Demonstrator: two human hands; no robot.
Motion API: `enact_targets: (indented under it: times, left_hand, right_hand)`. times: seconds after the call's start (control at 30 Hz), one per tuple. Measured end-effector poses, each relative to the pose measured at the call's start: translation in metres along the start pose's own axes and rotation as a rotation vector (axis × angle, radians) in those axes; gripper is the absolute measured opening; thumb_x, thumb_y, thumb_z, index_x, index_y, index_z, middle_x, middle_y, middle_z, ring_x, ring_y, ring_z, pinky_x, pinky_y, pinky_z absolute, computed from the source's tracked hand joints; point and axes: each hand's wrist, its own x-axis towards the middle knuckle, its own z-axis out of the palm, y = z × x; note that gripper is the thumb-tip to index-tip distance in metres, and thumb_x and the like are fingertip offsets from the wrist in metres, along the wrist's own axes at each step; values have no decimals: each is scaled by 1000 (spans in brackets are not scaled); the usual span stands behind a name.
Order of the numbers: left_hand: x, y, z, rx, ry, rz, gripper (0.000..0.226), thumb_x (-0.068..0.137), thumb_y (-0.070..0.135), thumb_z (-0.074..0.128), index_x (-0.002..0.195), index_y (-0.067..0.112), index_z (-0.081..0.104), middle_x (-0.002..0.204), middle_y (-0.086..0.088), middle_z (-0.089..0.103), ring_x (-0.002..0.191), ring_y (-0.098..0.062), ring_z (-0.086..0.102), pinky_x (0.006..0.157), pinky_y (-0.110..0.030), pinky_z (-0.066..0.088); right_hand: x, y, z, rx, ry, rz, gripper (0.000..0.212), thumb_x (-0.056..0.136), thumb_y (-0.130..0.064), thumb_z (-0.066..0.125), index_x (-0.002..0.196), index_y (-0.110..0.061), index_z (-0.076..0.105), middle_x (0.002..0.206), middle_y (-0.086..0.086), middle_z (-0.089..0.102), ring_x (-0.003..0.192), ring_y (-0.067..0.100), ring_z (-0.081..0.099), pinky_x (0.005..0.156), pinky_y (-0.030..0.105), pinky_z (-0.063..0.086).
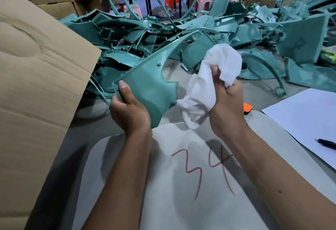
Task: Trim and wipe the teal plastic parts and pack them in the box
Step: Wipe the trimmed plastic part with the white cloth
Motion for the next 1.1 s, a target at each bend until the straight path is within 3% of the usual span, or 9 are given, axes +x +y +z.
enact_targets:
  times: [0.17, 0.3, 0.47, 0.57, 0.6, 0.63, 0.67, 0.73, 1.1]
  left_hand:
    - [20, -2, -8, -164, -31, -186, 47, 108, 39, 45, 104, -1, 70, 103, -9, 71, 74, -14, 65, 60, -5, 47]
    - [19, 1, -8, -278, -398, -363, 50, 102, 55, 50, 98, 10, 71, 100, -8, 78, 95, -27, 75, 85, -42, 61]
    - [-17, 1, 3, -101, -514, -252, 53, 102, 59, 45, 91, 14, 70, 93, -7, 77, 92, -30, 73, 85, -49, 61]
    - [-23, 0, 6, -44, -479, -178, 53, 104, 58, 41, 80, 18, 65, 89, -5, 73, 87, -26, 69, 79, -41, 58]
    - [-22, -1, 6, -12, -460, -137, 54, 104, 57, 40, 75, 17, 61, 82, -4, 70, 81, -26, 66, 73, -39, 54]
    - [-21, -2, 6, 17, -445, -93, 56, 105, 57, 39, 70, 16, 57, 73, -2, 64, 74, -26, 60, 67, -38, 48]
    - [-20, -2, 5, 40, -435, -50, 57, 105, 55, 39, 66, 15, 52, 66, -1, 57, 68, -26, 54, 64, -37, 42]
    - [-17, -2, 4, 76, -434, 18, 58, 106, 53, 40, 65, 13, 49, 61, 1, 49, 65, -25, 47, 62, -37, 36]
    - [-5, -5, 4, 109, -686, 36, 62, 102, 59, 42, 75, 6, 59, 78, -15, 65, 81, -38, 63, 81, -58, 54]
  right_hand:
    - [6, 0, -12, -8, -93, 181, 35, 102, -32, 61, 68, -28, 69, 63, -5, 62, 59, 14, 57, 59, 32, 45]
    - [9, 2, 0, 344, 116, 291, 23, 110, -31, 49, 111, -22, 70, 101, -1, 77, 99, 17, 71, 93, 42, 56]
    - [-6, -5, 10, 701, -278, 464, 78, 98, -72, 28, 133, -13, 63, 115, 4, 75, 107, 18, 72, 100, 38, 55]
    - [-13, -6, 17, 676, -295, 568, 51, 108, -37, 42, 148, -6, 51, 132, 8, 67, 126, 33, 62, 119, 49, 38]
    - [-13, -8, 17, 611, -269, 566, 55, 100, -20, 52, 150, -4, 35, 139, 11, 58, 130, 35, 57, 118, 46, 37]
    - [-11, -9, 15, 580, -299, 513, 22, 92, -9, 57, 97, -13, 36, 124, 15, 59, 117, 27, 64, 105, 34, 47]
    - [-7, -8, 13, 544, -318, 493, 22, 92, 0, 54, 86, -4, 75, 101, 12, 66, 92, 15, 71, 84, 23, 55]
    - [-6, -4, 6, 415, -369, 469, 37, 96, 1, 52, 71, -14, 75, 69, -2, 69, 57, 5, 65, 51, 16, 49]
    - [-2, 5, -9, -49, -202, 189, 15, 91, -10, 77, 80, -19, 80, 75, 2, 76, 61, 12, 69, 52, 23, 53]
